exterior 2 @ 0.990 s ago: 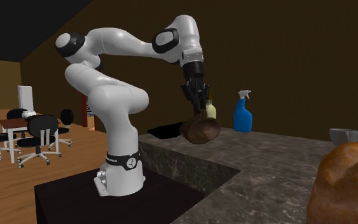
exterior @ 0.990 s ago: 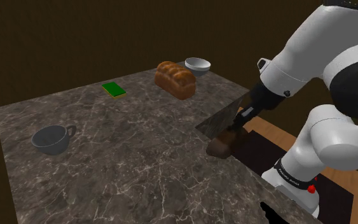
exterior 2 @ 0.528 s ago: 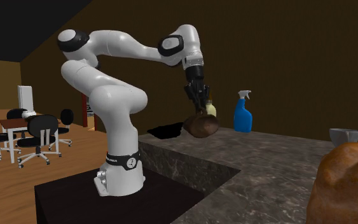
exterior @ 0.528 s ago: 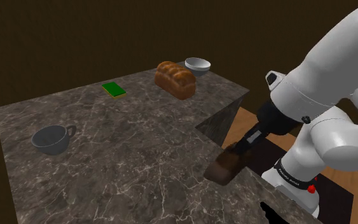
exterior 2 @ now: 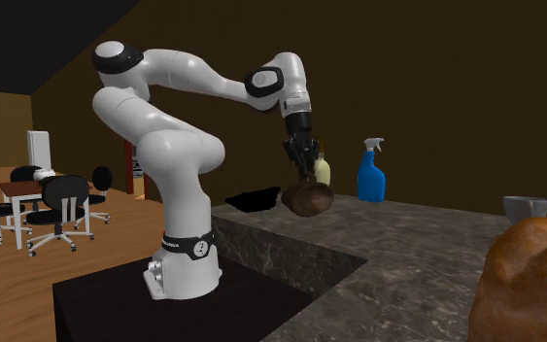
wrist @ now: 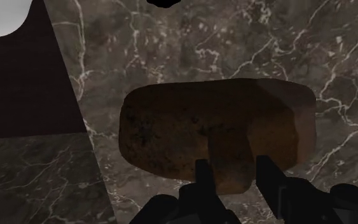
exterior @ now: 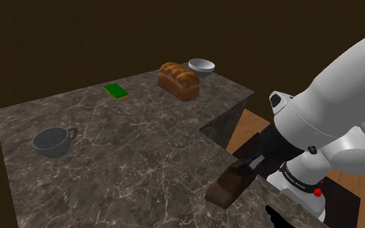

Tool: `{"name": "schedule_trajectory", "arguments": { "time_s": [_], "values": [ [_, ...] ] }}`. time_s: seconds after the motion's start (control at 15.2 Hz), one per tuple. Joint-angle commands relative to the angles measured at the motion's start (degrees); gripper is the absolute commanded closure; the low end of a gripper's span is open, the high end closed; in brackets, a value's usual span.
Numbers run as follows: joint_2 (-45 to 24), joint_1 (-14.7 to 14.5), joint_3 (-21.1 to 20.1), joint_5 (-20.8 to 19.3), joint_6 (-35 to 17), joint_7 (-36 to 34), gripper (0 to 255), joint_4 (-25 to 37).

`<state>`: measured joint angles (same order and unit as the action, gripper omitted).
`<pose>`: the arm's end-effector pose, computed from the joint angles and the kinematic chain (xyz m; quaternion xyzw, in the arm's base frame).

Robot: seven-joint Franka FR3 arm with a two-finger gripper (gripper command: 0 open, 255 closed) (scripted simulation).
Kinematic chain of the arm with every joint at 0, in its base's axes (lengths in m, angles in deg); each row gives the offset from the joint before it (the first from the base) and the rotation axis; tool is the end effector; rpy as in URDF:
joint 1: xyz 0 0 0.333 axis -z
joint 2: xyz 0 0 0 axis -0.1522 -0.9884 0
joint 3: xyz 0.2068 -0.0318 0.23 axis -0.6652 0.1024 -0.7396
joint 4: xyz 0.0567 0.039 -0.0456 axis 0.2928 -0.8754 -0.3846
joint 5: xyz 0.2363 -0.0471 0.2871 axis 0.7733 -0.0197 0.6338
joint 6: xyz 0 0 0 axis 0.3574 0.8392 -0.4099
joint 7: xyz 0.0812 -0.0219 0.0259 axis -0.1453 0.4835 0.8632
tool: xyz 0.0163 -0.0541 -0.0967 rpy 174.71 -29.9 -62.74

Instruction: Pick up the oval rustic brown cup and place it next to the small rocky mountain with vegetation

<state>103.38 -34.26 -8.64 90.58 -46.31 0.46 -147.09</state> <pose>0.0878 0.2919 0.4331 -0.9934 0.0060 -0.1144 0.0023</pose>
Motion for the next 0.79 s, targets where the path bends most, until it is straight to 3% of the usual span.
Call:
{"name": "schedule_trajectory", "arguments": {
  "time_s": [0.0,0.73],
  "values": [
    [-0.4,-0.2,-1.0,0.8,-1.6,-0.1,255,-1.2],
    [-4.6,-1.5,-7.1,5.6,-11.3,-1.1,255,-6.9]
  ]
}}
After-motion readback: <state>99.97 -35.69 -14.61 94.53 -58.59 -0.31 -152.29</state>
